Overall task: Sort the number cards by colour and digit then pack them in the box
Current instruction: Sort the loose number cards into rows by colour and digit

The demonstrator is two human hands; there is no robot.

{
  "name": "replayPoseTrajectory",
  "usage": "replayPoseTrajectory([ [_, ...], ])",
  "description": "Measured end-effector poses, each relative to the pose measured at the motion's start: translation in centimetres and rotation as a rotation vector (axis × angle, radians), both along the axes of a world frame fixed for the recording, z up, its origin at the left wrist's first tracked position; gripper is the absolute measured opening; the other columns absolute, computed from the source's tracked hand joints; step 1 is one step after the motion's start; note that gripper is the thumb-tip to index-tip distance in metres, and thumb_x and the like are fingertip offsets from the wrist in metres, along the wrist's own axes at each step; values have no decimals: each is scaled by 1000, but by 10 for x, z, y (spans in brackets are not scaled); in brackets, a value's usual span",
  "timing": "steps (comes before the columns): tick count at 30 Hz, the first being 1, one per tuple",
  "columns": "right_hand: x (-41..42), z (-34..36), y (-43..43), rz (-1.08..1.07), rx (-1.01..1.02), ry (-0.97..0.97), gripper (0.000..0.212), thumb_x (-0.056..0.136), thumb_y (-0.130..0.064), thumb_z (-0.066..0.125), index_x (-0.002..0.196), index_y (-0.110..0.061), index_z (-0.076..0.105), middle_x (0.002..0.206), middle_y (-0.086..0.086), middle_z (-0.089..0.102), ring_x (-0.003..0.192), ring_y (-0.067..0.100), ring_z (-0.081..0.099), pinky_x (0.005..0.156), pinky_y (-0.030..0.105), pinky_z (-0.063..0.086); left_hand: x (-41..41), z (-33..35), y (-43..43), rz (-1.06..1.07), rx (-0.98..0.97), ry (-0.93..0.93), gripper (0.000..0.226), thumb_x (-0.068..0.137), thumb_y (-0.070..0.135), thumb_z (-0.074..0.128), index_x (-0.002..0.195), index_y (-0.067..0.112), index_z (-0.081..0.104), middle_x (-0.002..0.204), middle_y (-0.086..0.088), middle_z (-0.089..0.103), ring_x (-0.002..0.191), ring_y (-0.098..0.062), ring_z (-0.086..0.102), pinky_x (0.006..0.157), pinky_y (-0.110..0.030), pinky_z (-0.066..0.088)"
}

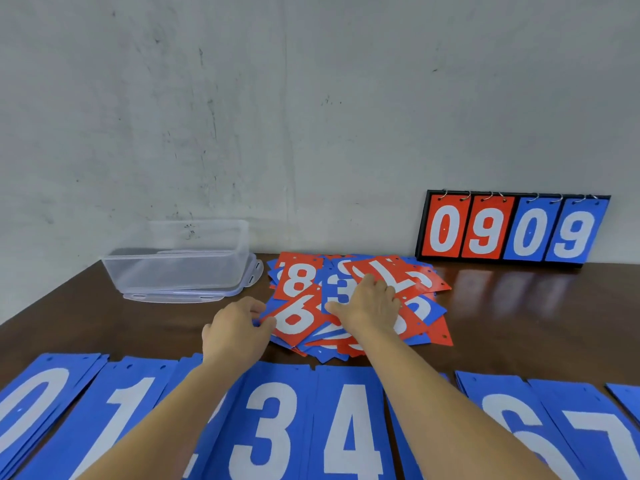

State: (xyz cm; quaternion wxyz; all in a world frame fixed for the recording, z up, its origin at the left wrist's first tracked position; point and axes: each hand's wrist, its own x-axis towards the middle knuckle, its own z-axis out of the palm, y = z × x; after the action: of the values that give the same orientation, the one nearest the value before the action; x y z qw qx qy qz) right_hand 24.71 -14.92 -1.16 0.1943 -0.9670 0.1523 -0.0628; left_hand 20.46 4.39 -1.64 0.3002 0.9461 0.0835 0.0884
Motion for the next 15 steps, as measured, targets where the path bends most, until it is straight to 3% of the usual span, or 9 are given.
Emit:
replayPoseTrajectory([
  [6, 14, 7, -9, -44, 174, 93, 80, 79, -42, 76, 139, -12, 34, 139, 7, 46, 129, 28, 43, 105, 40, 36, 5, -3, 5, 15, 1, 4, 36, 89, 39, 64, 122, 25, 59, 117, 8, 65, 107, -12, 60, 99, -43, 47],
  [8, 17, 7, -16, -54, 215, 121, 56, 84, -32, 72, 129, -12, 44, 121, 5, 55, 113, 25, 53, 96, 37, 43, 6, -1, 3, 15, -7, -15, 35, 89, 38, 65, 121, 24, 60, 117, 7, 66, 106, -12, 60, 98, -43, 47],
  [10, 19, 7, -22, -60, 271, 126, 29, 88, -26, 67, 110, -11, 55, 94, 3, 58, 86, 18, 58, 75, 30, 48, 7, 1, -1, 3, -25, -26, 34, 89, 37, 65, 121, 23, 60, 118, 6, 66, 108, -13, 60, 99, -44, 46],
  [12, 18, 11, -26, -66, 351, 132, 15, 90, -24, 63, 93, -10, 58, 79, 2, 57, 65, 13, 54, 54, 23, 41, 8, 4, -6, -27, -54, -34, 33, 89, 36, 65, 119, 22, 60, 118, 5, 66, 108, -14, 60, 100, -44, 46],
  [15, 9, 25, -28, -87, 667, 136, 10, 90, -14, 64, 86, -5, 60, 83, 8, 69, 58, 13, 54, 58, 25, 49, 9, 11, -16, -77, -146, -51, 35, 90, 37, 64, 120, 18, 61, 117, 2, 67, 105, -14, 62, 93, -38, 52],
])
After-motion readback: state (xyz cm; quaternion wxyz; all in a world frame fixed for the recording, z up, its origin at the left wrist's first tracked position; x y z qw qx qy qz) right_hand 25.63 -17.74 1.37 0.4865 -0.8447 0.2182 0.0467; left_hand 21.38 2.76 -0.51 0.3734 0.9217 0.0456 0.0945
